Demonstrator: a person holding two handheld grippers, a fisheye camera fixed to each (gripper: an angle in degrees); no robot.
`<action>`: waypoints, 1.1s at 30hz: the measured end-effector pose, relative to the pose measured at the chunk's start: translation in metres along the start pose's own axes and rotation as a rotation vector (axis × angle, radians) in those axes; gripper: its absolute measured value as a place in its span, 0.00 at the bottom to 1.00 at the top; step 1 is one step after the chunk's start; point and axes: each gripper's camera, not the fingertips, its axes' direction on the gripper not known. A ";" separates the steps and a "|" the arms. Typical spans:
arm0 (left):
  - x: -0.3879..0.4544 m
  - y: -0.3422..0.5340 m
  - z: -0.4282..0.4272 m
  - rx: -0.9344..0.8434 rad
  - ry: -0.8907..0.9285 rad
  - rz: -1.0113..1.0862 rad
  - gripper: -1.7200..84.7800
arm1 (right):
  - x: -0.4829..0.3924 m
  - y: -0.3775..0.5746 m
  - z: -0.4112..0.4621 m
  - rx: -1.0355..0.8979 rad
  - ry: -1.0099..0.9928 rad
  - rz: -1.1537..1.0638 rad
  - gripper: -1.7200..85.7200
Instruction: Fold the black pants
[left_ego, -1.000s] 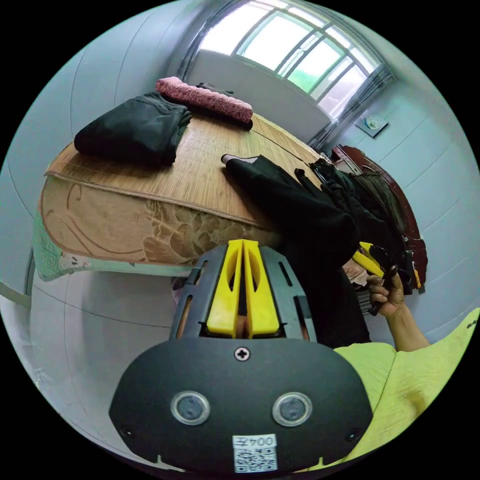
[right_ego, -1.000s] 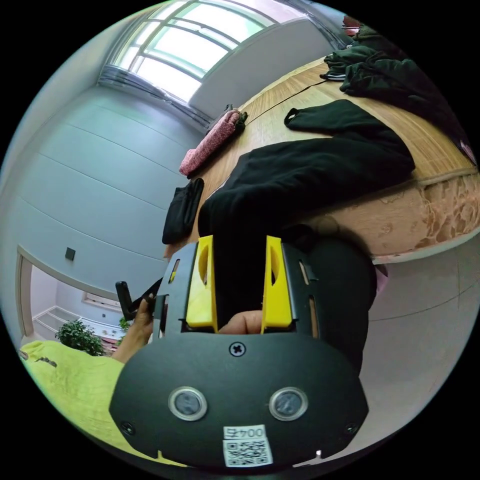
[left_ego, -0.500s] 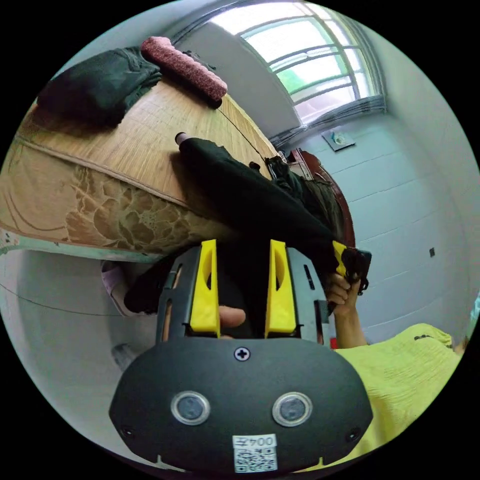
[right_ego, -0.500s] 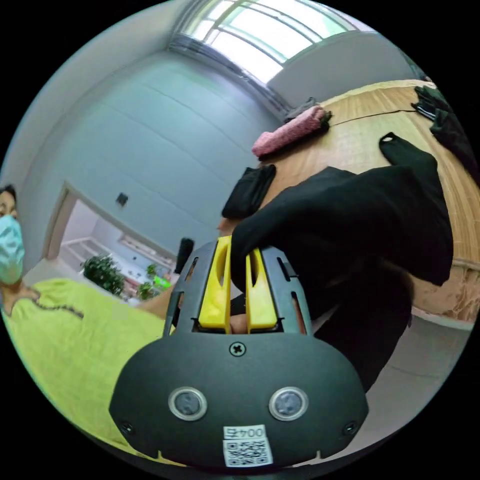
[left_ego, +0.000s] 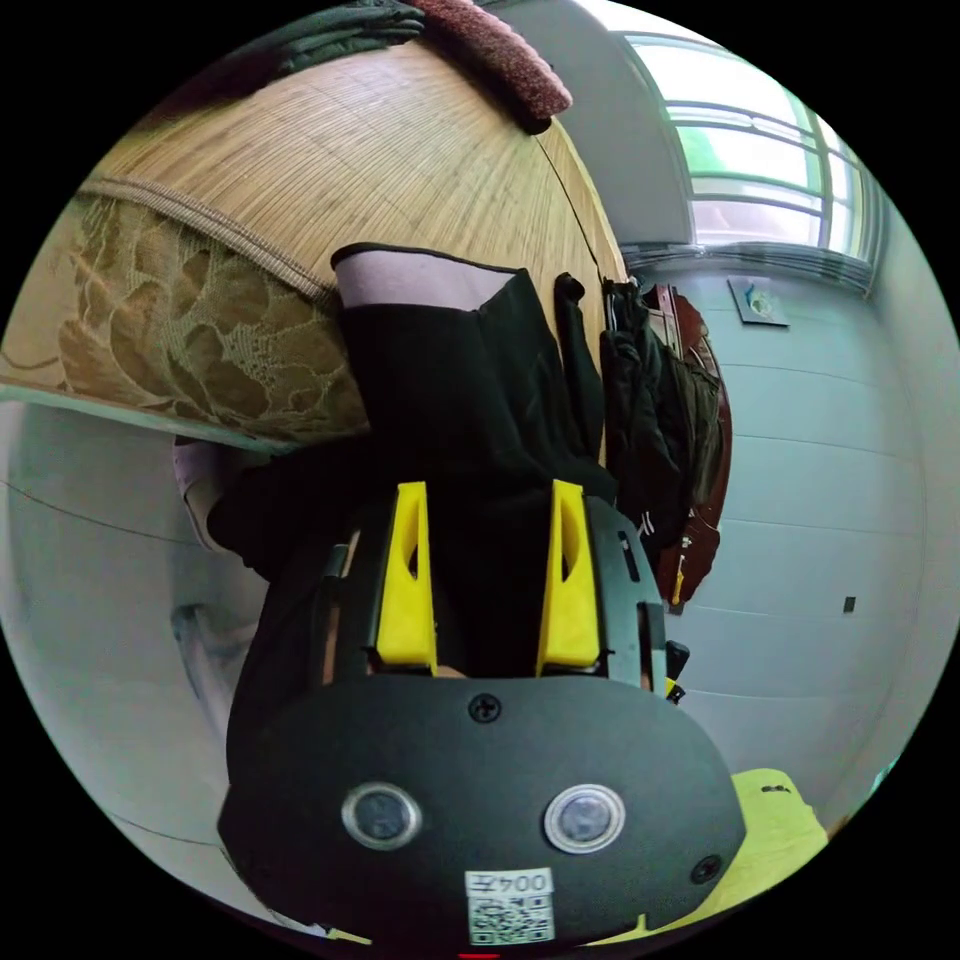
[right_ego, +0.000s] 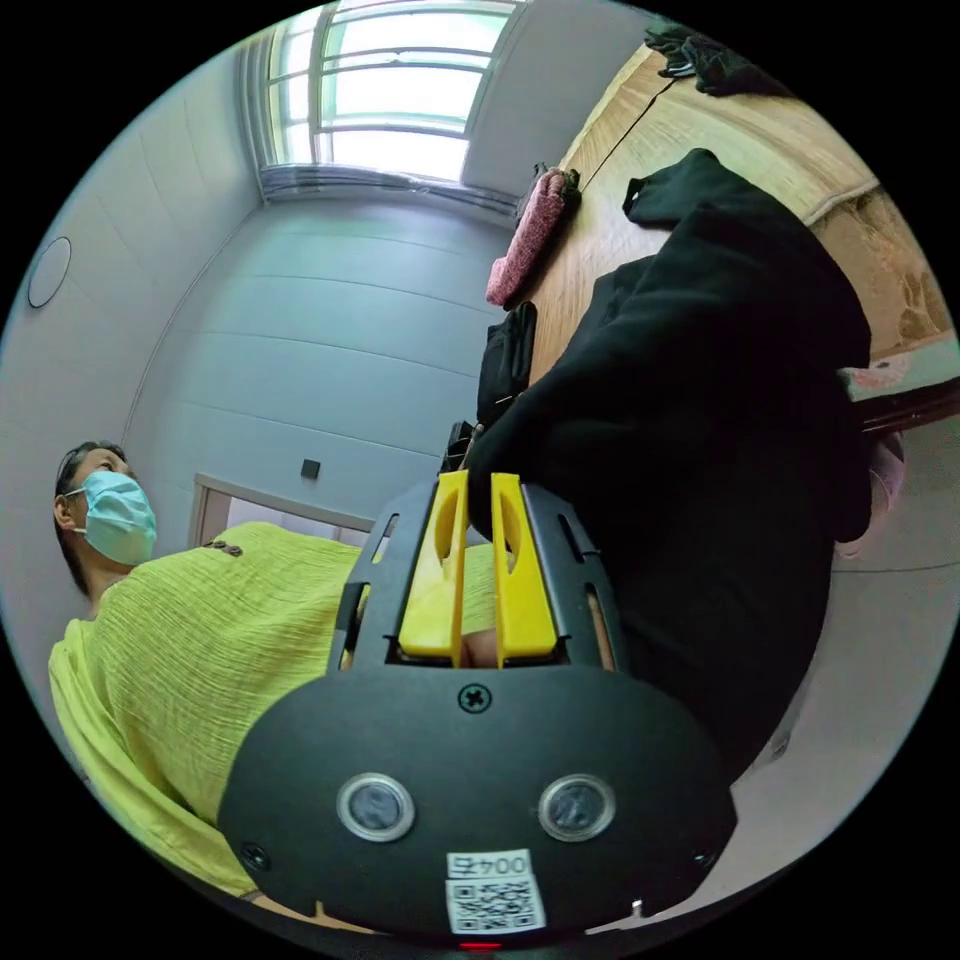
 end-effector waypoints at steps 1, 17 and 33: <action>0.004 0.003 -0.007 0.026 -0.002 0.001 0.22 | 0.000 0.003 -0.011 0.022 -0.001 0.011 0.05; 0.009 -0.020 0.046 -0.021 -0.084 0.091 0.11 | -0.067 -0.005 -0.015 0.121 0.210 -0.183 0.18; 0.186 0.190 0.114 -0.365 0.161 1.226 0.03 | -0.137 -0.086 -0.025 -0.020 0.515 -0.575 0.24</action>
